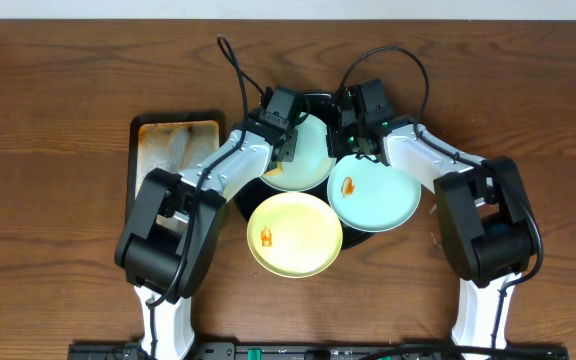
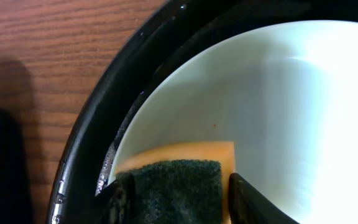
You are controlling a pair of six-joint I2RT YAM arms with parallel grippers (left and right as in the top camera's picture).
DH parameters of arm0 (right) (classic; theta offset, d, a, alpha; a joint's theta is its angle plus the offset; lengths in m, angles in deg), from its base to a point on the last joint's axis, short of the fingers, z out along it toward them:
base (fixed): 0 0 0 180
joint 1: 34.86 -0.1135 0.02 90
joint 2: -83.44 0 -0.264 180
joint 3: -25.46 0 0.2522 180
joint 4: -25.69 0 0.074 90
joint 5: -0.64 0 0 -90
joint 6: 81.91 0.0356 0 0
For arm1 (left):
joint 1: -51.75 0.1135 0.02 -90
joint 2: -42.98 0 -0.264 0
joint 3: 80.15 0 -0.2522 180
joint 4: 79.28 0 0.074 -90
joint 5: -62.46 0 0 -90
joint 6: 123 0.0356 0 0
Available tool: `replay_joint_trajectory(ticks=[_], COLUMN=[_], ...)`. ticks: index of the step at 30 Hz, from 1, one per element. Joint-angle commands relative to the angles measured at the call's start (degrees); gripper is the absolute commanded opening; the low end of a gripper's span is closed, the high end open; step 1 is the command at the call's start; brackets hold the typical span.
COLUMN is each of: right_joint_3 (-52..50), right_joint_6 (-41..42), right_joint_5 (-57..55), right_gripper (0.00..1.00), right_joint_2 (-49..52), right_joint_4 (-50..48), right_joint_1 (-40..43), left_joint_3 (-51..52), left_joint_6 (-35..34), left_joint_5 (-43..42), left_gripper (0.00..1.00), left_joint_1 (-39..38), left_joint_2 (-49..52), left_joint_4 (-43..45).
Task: Clean dirty plates on tray and stack at the side
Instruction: 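Scrub the back blue plate with the sponge while right gripper holds it, then continue scrubbing the stained area of the back blue plate with the sponge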
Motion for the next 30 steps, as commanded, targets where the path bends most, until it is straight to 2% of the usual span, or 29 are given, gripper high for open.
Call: replay_joint_trajectory(ticks=[1, 3, 6, 12, 15, 18, 25, 30], right_joint_3=[-0.17, -0.17, -0.17, -0.17, -0.17, -0.17, -0.17, -0.17], right_joint_6=[0.24, 0.22, 0.24, 0.24, 0.22, 0.24, 0.24, 0.22], right_joint_5=[-0.81, -0.83, -0.81, -0.81, -0.81, -0.81, -0.81, -0.81], right_gripper=[0.01, 0.01, 0.01, 0.01, 0.01, 0.01, 0.01, 0.01], right_joint_2=[1.51, 1.51, 1.51, 1.51, 1.51, 1.51, 1.51, 1.51], right_joint_4=[0.94, 0.94, 0.98, 1.01, 1.53, 1.73, 2.05, 2.05], right_joint_1=[0.42, 0.44, 0.42, 0.42, 0.42, 0.42, 0.42, 0.42], left_joint_3=[0.57, 0.57, 0.57, -0.02, -0.02, 0.11, 0.48, 0.39], left_joint_6=[-2.73, -5.92, -7.19, -7.28, -11.15, -13.99, -21.05, -26.6], left_joint_5=[-3.69, -4.0, -4.0, -4.0, -4.07, -7.02, -6.97, -7.04], left_gripper=[0.46, 0.46, 0.57, 0.57, 0.57, 0.57, 0.57, 0.62], left_joint_1=[0.42, 0.44, 0.44, 0.44, 0.42, 0.44, 0.44, 1.42], left_joint_2=[1.16, 1.18, 1.16, -2.21, -5.09, -4.35, -3.8, -3.91], left_joint_4=[-1.2, -2.43, -3.21, -6.12, -8.09, -8.2, -9.05, -9.25])
